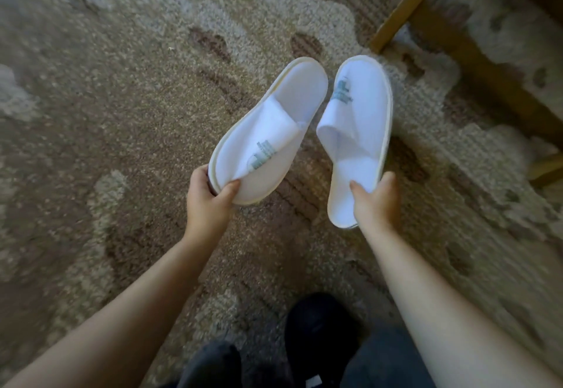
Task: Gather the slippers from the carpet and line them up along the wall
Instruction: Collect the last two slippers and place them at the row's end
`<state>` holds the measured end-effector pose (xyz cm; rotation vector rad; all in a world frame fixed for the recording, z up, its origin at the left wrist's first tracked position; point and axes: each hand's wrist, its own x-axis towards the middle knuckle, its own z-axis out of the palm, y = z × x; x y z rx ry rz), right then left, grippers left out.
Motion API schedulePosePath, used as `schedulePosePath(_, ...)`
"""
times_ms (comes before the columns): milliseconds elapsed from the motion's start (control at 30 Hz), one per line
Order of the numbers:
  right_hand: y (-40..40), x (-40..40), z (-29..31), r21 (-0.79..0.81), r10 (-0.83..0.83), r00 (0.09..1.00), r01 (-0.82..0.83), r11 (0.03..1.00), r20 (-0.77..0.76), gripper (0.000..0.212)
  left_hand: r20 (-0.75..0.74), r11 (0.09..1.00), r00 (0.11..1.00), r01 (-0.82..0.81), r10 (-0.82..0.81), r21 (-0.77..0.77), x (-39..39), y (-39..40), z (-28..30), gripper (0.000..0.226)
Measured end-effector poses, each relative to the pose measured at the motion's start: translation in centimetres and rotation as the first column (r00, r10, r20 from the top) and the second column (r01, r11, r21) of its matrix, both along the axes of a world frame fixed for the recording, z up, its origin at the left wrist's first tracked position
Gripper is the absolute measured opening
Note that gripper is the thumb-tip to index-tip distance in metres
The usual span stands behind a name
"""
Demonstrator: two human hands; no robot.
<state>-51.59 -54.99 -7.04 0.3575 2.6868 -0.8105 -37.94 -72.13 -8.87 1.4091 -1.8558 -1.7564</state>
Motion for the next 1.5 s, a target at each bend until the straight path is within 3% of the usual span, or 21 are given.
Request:
schedulePosePath(200, -5.4, 0.0, 12.8, -0.120, 0.137, 0.990, -0.136, 0.983, 0.008, 0.034, 0.013, 0.988, 0.990, -0.136, 0.137, -0.079, 1.3, -2.6, 13.6, 0.025)
schedulePosePath(367, -6.3, 1.6, 28.5, -0.239, 0.165, 0.984, -0.144, 0.960, 0.070, 0.033, -0.024, 0.948, 0.953, -0.303, 0.302, -0.098, 3.1, -3.5, 30.4, 0.020)
schedulePosePath(500, -5.1, 2.7, 42.0, -0.302, 0.174, 0.979, -0.134, 0.944, 0.108, 0.028, -0.067, 0.940, 0.941, -0.336, 0.331, -0.064, 4.1, -3.8, 45.0, 0.018)
schedulePosePath(700, -1.1, 4.0, 56.9, -0.386, 0.109, 0.994, -0.099, 0.917, 0.005, 0.024, -0.193, 0.969, 0.954, -0.244, 0.231, -0.048, 4.1, -1.2, 60.6, 0.023)
schedulePosePath(933, 8.7, 7.9, 66.1, -0.470, -0.287, 0.951, 0.202, 0.859, -0.117, 0.025, -0.264, 0.994, 0.958, 0.112, -0.111, -0.012, 2.5, 6.9, 68.4, 0.017)
schedulePosePath(1133, 23.7, 14.7, 72.1, -0.513, -0.639, 0.762, 0.508, 0.692, -0.106, 0.023, -0.220, 0.861, 0.834, 0.504, -0.505, -0.069, 0.1, 19.3, 73.5, 0.027)
schedulePosePath(1300, 38.3, 23.2, 76.2, -0.557, -0.869, 0.477, 0.689, 0.464, -0.135, 0.030, -0.193, 0.585, 0.557, 0.795, -0.808, -0.159, 0.3, 35.6, 76.5, 0.028)
schedulePosePath(1500, 55.7, 33.3, 77.7, -0.614, -0.977, 0.144, 0.761, 0.210, -0.155, 0.033, -0.195, 0.274, 0.230, 0.931, -0.954, -0.241, 4.6, 58.2, 78.2, 0.047)
